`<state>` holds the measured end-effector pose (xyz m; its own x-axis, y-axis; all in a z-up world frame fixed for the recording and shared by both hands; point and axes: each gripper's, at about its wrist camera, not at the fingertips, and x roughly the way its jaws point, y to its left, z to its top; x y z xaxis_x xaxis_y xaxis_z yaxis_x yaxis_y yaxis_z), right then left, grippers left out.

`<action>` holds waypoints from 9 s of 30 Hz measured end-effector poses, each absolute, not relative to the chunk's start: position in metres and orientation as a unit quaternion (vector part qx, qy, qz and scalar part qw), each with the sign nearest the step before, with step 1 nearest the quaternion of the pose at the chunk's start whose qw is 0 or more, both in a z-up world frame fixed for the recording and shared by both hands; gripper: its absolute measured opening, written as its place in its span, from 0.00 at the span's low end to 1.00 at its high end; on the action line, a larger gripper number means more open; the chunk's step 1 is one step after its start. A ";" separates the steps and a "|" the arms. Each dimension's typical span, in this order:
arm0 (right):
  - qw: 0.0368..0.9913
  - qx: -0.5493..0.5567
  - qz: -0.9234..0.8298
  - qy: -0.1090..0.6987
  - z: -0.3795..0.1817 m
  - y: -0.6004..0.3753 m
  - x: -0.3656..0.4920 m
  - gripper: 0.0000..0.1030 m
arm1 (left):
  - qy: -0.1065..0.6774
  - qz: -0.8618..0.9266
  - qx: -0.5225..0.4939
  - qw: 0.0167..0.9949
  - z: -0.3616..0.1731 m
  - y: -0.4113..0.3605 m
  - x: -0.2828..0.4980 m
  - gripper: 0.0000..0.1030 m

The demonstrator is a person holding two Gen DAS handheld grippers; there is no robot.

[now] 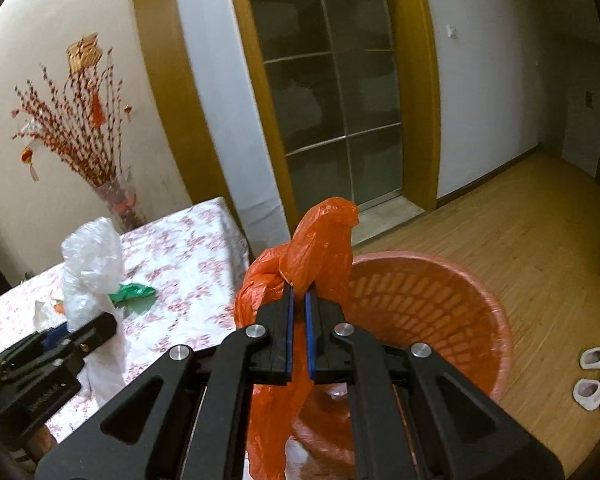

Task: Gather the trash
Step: 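Carry both held bags over the orange basket, then open both tools to drop the bags into the orange basket, then move both open tools back over the remaining bags on the table, then grasp the bubble-wrap bag with the right tool while the left tool grasps the white bag, then carry the bubble-wrap bag and white bag over the orange basket, then open both tools to drop the bags into the basket, then move both open tools back over the table, then grasp the orange bag with the left tool while the right tool grasps the green bag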

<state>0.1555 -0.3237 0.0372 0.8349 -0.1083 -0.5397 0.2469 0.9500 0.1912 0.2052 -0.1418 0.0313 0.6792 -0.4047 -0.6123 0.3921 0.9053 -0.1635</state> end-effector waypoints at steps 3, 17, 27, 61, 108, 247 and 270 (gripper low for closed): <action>0.949 0.135 -0.101 0.266 0.037 -0.339 0.148 0.05 | 0.337 -0.234 -0.006 0.912 0.029 -0.159 0.205 0.37; 0.946 0.149 -0.133 0.256 0.028 -0.403 0.139 0.05 | 0.347 -0.309 0.009 0.886 0.013 -0.245 0.214 0.37; 0.941 0.173 -0.139 0.257 0.017 -0.432 0.142 0.05 | 0.365 -0.330 0.013 0.871 -0.003 -0.278 0.225 0.37; 0.939 0.143 -0.131 0.283 0.010 -0.408 0.140 0.49 | 0.369 -0.206 0.041 0.906 -0.021 -0.187 0.225 0.66; 0.903 0.026 0.199 0.379 -0.044 -0.044 0.232 0.11 | 0.352 0.063 -0.071 0.931 -0.029 0.162 0.196 0.66; 0.943 0.076 -0.040 0.321 -0.012 -0.303 0.170 0.45 | 0.383 0.031 -0.001 0.923 -0.036 0.000 0.293 0.51; 0.942 0.046 0.067 0.325 -0.003 -0.215 0.211 0.45 | 0.380 0.024 -0.046 0.924 -0.031 0.056 0.262 0.23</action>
